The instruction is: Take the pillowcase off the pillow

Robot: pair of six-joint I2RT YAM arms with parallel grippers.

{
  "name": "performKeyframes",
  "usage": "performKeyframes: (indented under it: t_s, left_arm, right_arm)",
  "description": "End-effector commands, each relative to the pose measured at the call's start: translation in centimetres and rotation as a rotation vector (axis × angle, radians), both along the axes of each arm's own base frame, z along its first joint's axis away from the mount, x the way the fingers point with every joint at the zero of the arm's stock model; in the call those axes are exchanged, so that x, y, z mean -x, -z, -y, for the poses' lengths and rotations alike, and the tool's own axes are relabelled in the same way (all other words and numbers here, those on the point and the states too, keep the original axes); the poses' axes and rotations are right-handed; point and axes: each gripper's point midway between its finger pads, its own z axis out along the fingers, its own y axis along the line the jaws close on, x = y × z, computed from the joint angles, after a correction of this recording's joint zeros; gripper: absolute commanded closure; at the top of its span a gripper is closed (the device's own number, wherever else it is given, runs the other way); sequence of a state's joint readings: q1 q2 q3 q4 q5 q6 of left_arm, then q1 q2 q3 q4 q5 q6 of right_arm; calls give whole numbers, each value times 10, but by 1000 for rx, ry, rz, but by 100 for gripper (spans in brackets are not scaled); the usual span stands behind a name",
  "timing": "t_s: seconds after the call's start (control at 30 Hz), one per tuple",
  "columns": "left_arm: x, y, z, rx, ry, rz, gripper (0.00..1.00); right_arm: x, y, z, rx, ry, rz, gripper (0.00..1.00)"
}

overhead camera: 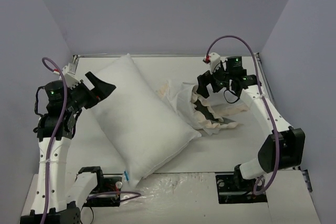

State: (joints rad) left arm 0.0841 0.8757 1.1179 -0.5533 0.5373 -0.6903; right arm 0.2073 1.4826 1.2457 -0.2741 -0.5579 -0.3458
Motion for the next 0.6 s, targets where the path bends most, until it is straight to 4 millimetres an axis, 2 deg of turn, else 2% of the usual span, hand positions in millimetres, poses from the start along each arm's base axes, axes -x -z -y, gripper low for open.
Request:
performKeyframes:
  t_s: [0.0,0.07,0.13,0.2,0.23,0.3,0.47,0.57]
  left_arm:
    - [-3,-35,9,44,19,158,6]
    - [-1,-44,13,54,34,209,6]
    - [0,-49,22,57,64,241,6]
    - [3,-49,33,59,101,247,6]
    - [5,-46,41,48,124,242,6]
    - [6,-41,48,29,145,234,6]
    - [9,-16,70,-33,198,182,6]
    - [7,-9,77,-46,211,173,6]
  right_arm:
    - [2,-69,35,52,74,172,0]
    - [2,-74,63,62,168,168,0]
    - [2,-66,93,77,311,118,0]
    - [9,-55,111,79,345,81,0]
    - [13,-59,133,67,409,86,0]
    - [18,-57,146,54,467,75,0]
    - [27,-71,173,67,638,102,0]
    - [29,-78,186,71,733,116,0]
